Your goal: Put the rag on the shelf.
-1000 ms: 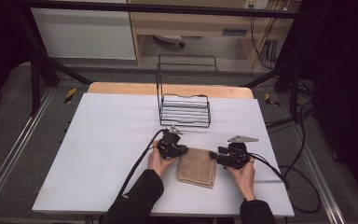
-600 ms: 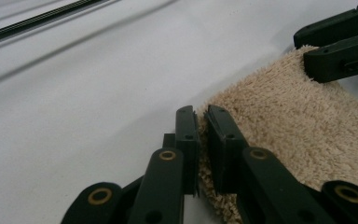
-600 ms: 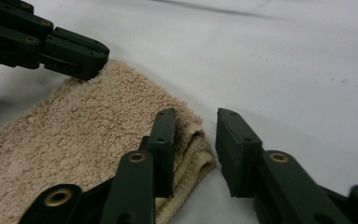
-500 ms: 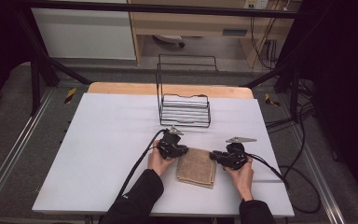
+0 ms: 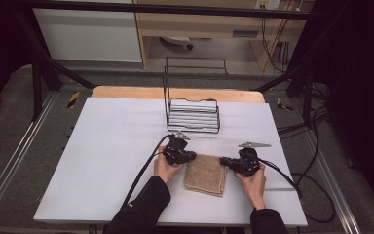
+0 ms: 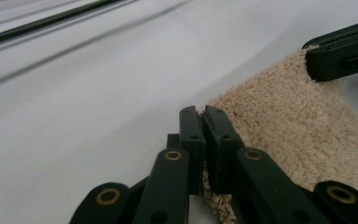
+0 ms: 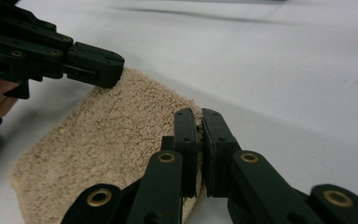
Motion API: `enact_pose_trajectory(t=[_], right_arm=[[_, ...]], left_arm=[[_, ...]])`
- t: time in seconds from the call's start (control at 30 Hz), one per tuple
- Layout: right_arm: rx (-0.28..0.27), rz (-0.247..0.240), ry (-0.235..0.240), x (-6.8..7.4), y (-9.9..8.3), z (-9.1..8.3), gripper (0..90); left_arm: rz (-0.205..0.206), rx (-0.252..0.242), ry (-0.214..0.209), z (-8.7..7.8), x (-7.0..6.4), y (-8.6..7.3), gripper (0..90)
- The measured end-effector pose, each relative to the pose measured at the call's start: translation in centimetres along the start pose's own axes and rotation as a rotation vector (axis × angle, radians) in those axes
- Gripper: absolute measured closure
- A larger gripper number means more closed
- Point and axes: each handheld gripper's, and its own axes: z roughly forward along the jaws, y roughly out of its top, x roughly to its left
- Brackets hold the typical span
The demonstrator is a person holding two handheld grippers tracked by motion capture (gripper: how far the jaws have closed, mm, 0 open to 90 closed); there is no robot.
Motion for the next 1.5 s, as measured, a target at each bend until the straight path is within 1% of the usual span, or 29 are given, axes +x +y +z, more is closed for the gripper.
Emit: enact_pose_trajectory(t=[0.13, 0.23, 0.3, 0.37, 0.53, 0.67, 0.8, 1.0, 1.27, 1.5], right_arm=[[-0.019, -0.037, -0.001, 0.7, 0.4, -0.5, 85.8], [-0.045, -0.050, 0.007, 1.1, 0.7, -0.8, 85.8], [-0.054, -0.063, 0.014, 1.3, 0.8, -1.1, 85.8], [-0.065, -0.077, 0.019, 1.5, 0.8, -1.3, 85.8], [-0.083, -0.102, 0.023, 2.1, 1.0, -1.7, 85.9], [-0.097, -0.109, 0.035, 2.4, 1.2, -2.2, 86.0], [-0.113, -0.126, 0.040, 2.9, 1.4, -2.7, 86.0], [-0.136, -0.133, 0.050, 3.3, 1.5, -3.3, 86.0], [-0.161, -0.166, 0.051, 4.1, 1.9, -4.3, 86.0], [-0.189, -0.193, 0.051, 4.6, 2.3, -4.9, 86.0]], left_arm=[[0.007, -0.036, 0.000, -1.2, -0.2, 0.0, 85.8], [0.004, -0.063, -0.011, -2.1, -0.3, -0.1, 85.9], [0.000, -0.071, -0.014, -2.5, -0.3, -0.1, 85.9], [0.006, -0.080, -0.012, -2.8, -0.4, -0.1, 85.8], [0.005, -0.106, -0.014, -3.7, -0.7, -0.2, 85.9], [0.006, -0.129, -0.026, -4.6, -1.0, -0.3, 85.9], [0.014, -0.149, -0.023, -5.4, -1.5, -0.3, 86.0], [0.017, -0.181, -0.028, -6.4, -2.0, -0.3, 86.0], [0.029, -0.217, -0.026, -7.5, -2.7, -0.2, 86.1], [0.050, -0.239, -0.017, -8.3, -3.1, 0.1, 86.1]])
